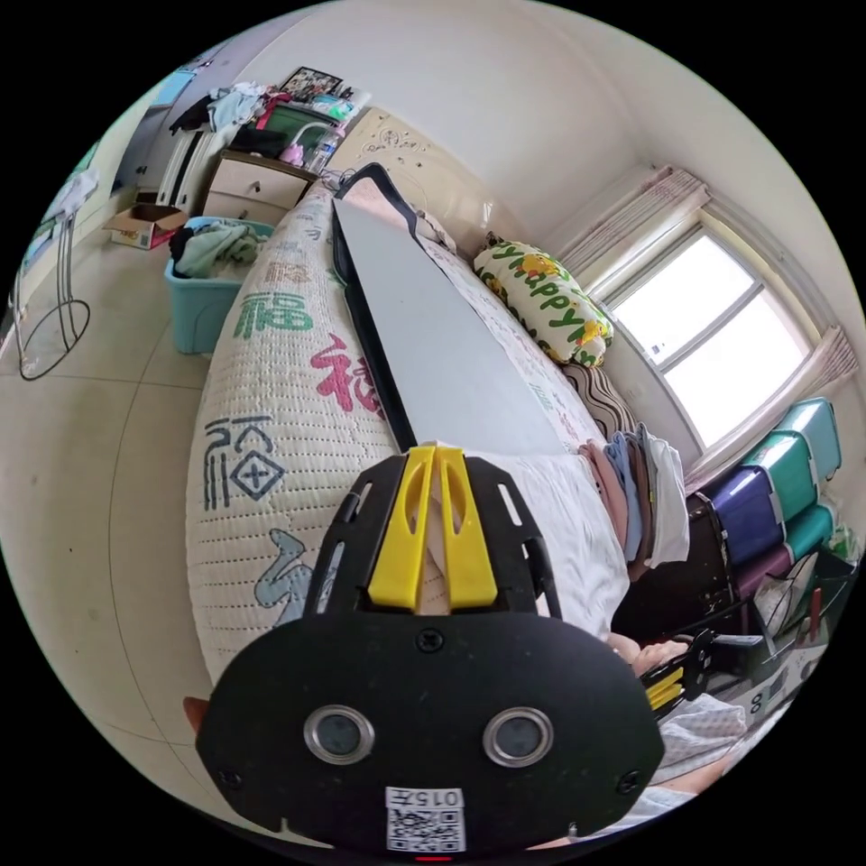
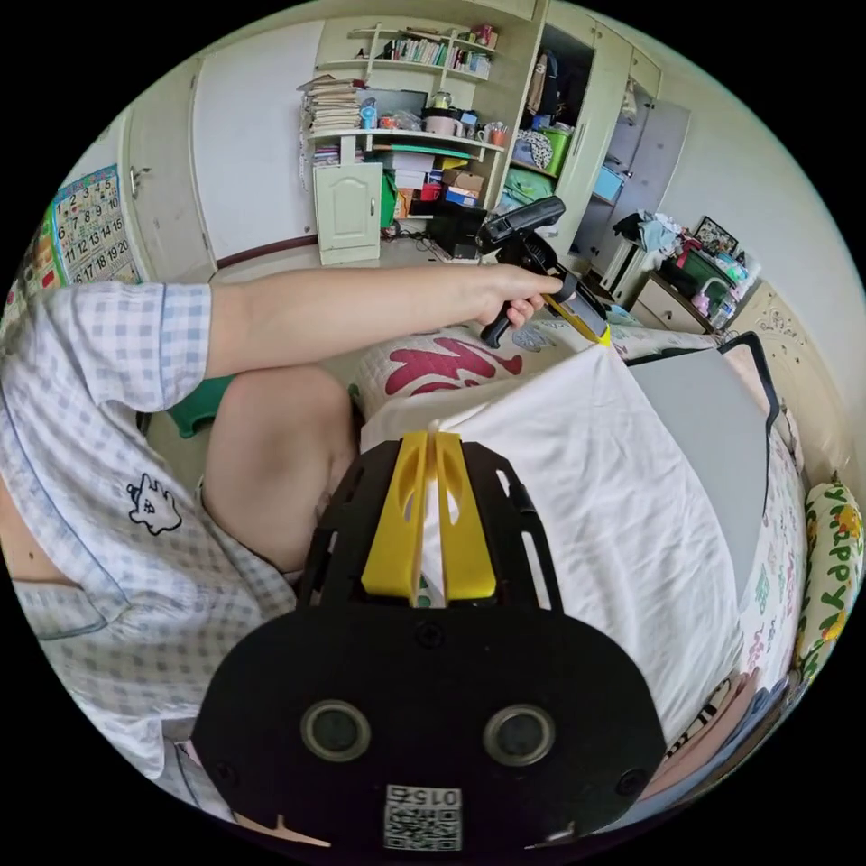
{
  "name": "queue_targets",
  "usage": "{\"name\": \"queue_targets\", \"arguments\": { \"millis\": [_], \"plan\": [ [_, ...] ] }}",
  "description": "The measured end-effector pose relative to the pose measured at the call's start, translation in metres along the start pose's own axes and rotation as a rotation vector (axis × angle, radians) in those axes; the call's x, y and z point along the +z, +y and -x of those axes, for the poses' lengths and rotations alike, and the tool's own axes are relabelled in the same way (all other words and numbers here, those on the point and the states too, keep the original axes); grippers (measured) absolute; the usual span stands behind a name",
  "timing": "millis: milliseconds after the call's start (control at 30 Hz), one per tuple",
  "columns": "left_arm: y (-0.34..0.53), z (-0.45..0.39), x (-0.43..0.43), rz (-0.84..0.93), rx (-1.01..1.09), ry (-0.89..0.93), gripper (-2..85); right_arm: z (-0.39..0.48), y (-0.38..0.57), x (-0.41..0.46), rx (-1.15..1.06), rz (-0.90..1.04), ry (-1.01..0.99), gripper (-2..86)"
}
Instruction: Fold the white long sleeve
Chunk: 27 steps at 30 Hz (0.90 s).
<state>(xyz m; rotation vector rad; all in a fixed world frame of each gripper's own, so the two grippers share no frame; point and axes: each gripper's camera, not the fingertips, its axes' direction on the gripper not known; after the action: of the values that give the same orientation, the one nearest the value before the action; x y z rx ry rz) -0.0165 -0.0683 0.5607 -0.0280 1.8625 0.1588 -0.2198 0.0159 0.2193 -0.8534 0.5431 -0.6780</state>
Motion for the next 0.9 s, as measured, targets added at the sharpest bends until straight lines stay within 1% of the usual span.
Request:
{"name": "queue_targets", "arguments": {
  "millis": [100,167,267,500,633,767,833,900],
  "plan": [
    [-0.003,-0.008,-0.002,0.017,0.035,-0.035,-0.5,0.0,0.002,-0.003,-0.005,-0.002,-0.021,-0.6],
    [-0.005,-0.013,0.007,0.083,0.067,-0.115,-0.4,0.003,-0.001,0.01,-0.015,0.058,-0.019,-0.4],
    [-0.008,-0.017,0.014,0.124,0.075,-0.148,-0.2,0.013,-0.006,0.028,-0.01,0.107,0.012,0.0],
    [-0.014,-0.03,0.014,0.142,0.099,-0.199,0.2,0.04,-0.01,0.018,-0.041,0.028,0.172,0.3],
    [-0.02,-0.035,0.009,0.14,0.1,-0.195,0.3,0.042,-0.008,0.02,-0.072,0.063,0.114,0.0],
    [-0.025,-0.041,0.001,0.127,0.099,-0.177,0.5,0.041,-0.008,0.015,-0.128,0.074,-0.055,-0.4],
    [-0.028,-0.044,-0.007,0.114,0.102,-0.171,0.7,0.038,-0.007,0.01,-0.115,0.045,-0.053,0.4],
    [-0.031,-0.048,-0.018,0.087,0.102,-0.168,0.9,0.033,-0.006,0.009,-0.081,0.026,0.0,2.1]
  ]
}}
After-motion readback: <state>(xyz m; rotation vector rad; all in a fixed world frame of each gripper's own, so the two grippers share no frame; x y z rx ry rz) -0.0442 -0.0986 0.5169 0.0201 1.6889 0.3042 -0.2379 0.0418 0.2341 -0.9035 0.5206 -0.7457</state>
